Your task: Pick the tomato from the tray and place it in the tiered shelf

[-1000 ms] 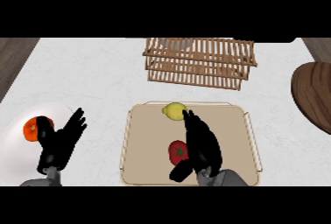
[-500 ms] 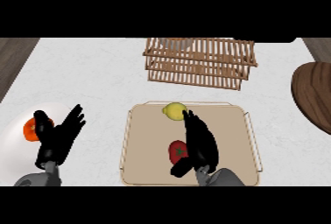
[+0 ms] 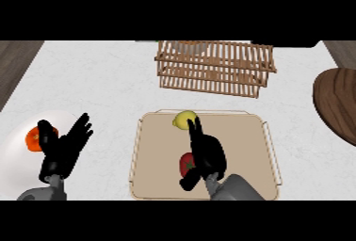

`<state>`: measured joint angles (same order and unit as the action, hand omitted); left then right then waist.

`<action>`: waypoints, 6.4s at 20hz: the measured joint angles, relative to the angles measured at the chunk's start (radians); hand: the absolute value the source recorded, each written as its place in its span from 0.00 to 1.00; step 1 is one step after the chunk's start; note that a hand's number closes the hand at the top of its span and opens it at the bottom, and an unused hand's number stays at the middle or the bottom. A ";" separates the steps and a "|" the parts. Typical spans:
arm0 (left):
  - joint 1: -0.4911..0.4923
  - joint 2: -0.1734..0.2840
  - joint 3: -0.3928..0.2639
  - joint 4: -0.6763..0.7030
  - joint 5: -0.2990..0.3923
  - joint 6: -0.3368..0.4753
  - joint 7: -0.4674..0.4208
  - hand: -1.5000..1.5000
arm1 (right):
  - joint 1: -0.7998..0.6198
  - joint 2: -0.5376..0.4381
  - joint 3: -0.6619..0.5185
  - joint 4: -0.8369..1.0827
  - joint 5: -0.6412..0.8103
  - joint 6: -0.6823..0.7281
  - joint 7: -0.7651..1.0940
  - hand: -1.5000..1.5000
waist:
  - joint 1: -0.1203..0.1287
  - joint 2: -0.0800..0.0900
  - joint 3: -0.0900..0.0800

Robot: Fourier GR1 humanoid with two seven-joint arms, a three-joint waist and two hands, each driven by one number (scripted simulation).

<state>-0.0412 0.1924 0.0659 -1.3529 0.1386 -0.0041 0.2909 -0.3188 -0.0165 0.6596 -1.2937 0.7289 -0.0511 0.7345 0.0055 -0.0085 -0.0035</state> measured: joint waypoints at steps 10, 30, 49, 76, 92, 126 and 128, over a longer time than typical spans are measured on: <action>0.001 -0.015 0.006 -0.002 -0.014 0.001 0.002 0.50 | -0.003 0.000 0.051 -0.027 -0.049 -0.070 -0.090 1.00 | -0.005 -0.003 0.000; -0.009 -0.017 0.018 0.017 -0.023 -0.003 0.002 0.50 | -0.671 0.007 0.112 -0.091 -0.066 -0.258 0.371 1.00 | -0.007 -0.003 0.003; -0.007 -0.017 0.022 -0.006 -0.022 -0.008 0.014 0.50 | -0.977 -0.144 -0.390 -0.105 -0.018 0.000 0.388 1.00 | -0.005 0.005 0.003; -0.003 -0.028 0.020 -0.023 -0.039 -0.017 0.012 0.50 | -1.082 -0.243 -0.615 0.534 0.001 -0.016 -0.079 1.00 | 0.018 0.014 0.003; -0.017 -0.035 0.027 -0.014 -0.041 -0.018 0.024 0.50 | -1.139 -0.248 -0.665 0.729 0.035 -0.058 -0.259 1.00 | 0.011 0.012 0.003; 0.017 -0.033 0.050 -0.015 -0.041 -0.024 0.000 0.50 | -1.002 -0.460 -1.076 0.426 -0.245 -0.466 -0.152 0.00 | -0.018 0.002 0.004; 0.018 -0.024 0.058 -0.013 -0.036 -0.032 0.003 0.50 | -0.948 -0.487 -1.090 0.355 -0.282 -0.414 -0.133 0.00 | -0.022 0.001 0.004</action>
<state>-0.0236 0.1687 0.1235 -1.3656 0.1025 -0.0364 0.2937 -1.2667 -0.5039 -0.4300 -0.9387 0.4473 -0.4656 0.6019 -0.0163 -0.0072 0.0005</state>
